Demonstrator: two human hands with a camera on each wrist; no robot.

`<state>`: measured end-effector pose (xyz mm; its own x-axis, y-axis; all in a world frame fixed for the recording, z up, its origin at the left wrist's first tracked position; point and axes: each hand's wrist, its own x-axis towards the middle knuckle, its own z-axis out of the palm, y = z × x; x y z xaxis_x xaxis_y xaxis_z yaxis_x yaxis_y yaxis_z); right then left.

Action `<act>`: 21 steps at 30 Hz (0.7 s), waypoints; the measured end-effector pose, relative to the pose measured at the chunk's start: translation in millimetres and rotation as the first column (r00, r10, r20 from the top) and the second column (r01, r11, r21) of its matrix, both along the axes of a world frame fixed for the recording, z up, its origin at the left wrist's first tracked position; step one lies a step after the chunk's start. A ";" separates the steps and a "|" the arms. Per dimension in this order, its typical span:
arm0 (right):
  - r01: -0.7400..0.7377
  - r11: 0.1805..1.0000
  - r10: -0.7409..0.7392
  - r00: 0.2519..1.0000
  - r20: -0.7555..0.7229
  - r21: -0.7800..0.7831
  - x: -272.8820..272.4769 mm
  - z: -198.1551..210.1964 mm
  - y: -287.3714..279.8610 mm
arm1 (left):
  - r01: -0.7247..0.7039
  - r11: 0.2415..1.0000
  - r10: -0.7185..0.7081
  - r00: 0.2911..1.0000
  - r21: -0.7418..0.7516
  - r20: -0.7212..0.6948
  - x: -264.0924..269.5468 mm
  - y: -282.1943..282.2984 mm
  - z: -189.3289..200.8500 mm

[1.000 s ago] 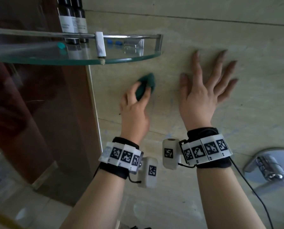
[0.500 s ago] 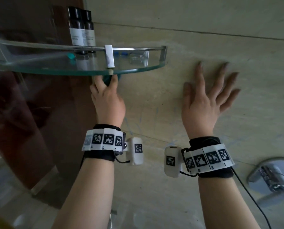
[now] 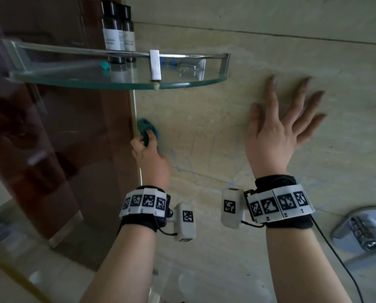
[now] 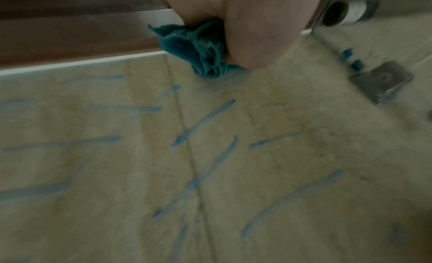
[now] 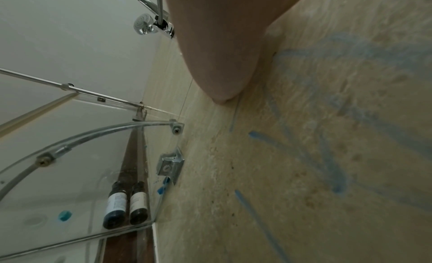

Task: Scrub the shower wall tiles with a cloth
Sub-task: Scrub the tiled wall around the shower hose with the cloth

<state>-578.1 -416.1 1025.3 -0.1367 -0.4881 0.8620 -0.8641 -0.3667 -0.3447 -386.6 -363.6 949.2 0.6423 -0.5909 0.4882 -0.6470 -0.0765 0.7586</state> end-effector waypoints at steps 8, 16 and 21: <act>0.010 0.999 -0.010 1.000 0.021 -0.033 3.8 -2.4 -3.1 | 0.112 0.983 -0.074 0.965 -0.143 0.250 -6.1 -2.0 36.1; 0.022 0.998 -0.022 1.000 0.000 -0.060 3.2 -6.8 -5.2 | -0.038 0.998 0.036 0.999 0.042 0.036 -4.6 -0.4 -13.6; 0.006 0.999 -0.006 1.000 0.005 -0.045 3.0 -6.4 -3.1 | 0.071 0.993 -0.068 0.997 -0.098 0.030 -0.4 -0.8 19.0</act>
